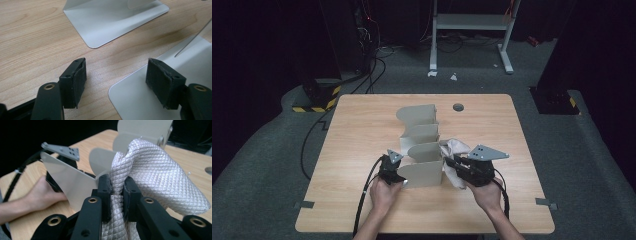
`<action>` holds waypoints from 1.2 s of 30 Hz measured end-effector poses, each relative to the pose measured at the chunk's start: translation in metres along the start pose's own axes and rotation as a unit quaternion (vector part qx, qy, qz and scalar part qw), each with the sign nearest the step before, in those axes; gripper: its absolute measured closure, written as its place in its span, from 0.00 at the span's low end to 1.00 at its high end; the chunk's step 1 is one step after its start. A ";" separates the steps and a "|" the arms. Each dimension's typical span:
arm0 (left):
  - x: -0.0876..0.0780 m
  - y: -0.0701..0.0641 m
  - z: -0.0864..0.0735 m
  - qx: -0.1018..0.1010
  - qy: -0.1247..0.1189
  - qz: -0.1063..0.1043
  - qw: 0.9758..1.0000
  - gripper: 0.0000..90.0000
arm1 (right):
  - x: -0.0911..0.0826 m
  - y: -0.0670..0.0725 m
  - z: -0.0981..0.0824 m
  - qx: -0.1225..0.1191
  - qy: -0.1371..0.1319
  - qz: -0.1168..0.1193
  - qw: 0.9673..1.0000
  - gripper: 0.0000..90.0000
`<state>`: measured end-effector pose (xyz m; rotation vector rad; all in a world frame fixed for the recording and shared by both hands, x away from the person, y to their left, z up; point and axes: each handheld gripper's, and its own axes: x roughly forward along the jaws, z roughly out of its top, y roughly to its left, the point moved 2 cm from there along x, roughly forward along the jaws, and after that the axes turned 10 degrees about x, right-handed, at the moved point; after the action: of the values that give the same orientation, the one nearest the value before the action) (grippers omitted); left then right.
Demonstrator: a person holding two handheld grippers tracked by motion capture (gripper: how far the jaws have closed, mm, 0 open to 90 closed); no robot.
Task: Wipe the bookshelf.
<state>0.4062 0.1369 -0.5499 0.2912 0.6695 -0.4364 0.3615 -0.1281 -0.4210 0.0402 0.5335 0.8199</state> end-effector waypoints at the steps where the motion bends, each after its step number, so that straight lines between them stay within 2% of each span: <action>1: 0.000 0.000 0.000 0.000 0.000 0.000 1.000 0.36 | -0.002 0.001 0.002 0.000 -0.005 0.002 1.000 0.88; 4: 0.000 0.000 0.000 0.000 0.000 0.000 1.000 0.36 | -0.008 0.007 0.006 -0.004 -0.016 0.007 1.000 0.88; 8: 0.000 0.000 0.000 -0.001 0.000 0.000 1.000 0.36 | -0.002 0.010 0.002 -0.016 -0.003 -0.004 1.000 0.88; 11: 0.000 -0.001 0.000 0.002 0.000 0.003 1.000 0.37 | 0.004 0.002 -0.008 0.001 0.001 -0.006 1.000 0.88; 14: 0.000 0.000 0.000 -0.003 0.000 0.000 1.000 0.36 | 0.008 -0.002 -0.015 0.004 0.013 -0.015 1.000 0.88; 15: 0.000 0.000 0.000 -0.002 0.000 0.001 1.000 0.36 | 0.017 -0.008 -0.025 0.018 0.026 -0.011 0.999 0.88; 17: 0.000 0.000 0.000 -0.003 0.000 0.001 1.000 0.36 | 0.025 -0.011 -0.034 0.024 0.040 -0.014 0.999 0.88; 25: 0.000 -0.001 0.000 -0.003 0.000 0.003 1.000 0.37 | 0.054 -0.026 -0.069 0.055 0.087 -0.020 0.995 0.88; 29: -0.001 -0.001 0.000 -0.004 0.000 0.003 1.000 0.37 | 0.068 -0.035 -0.088 0.071 0.118 -0.030 0.990 0.88; 30: -0.001 -0.001 0.000 -0.004 0.000 0.003 1.000 0.37 | 0.070 -0.037 -0.090 0.079 0.123 -0.026 0.989 0.88; 31: -0.001 -0.001 0.000 -0.003 0.000 0.003 1.000 0.38 | 0.071 -0.039 -0.090 0.085 0.122 -0.022 0.989 0.88; 34: -0.001 -0.002 0.000 -0.003 -0.001 0.003 1.000 0.38 | 0.067 -0.037 -0.085 0.083 0.115 -0.019 0.990 0.88; 36: -0.001 -0.001 0.000 -0.002 -0.001 0.002 1.000 0.38 | 0.060 -0.035 -0.076 0.089 0.097 -0.002 0.991 0.88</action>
<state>0.4050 0.1359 -0.5498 0.2889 0.6680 -0.4305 0.3836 -0.1226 -0.5218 0.1243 0.7906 0.7741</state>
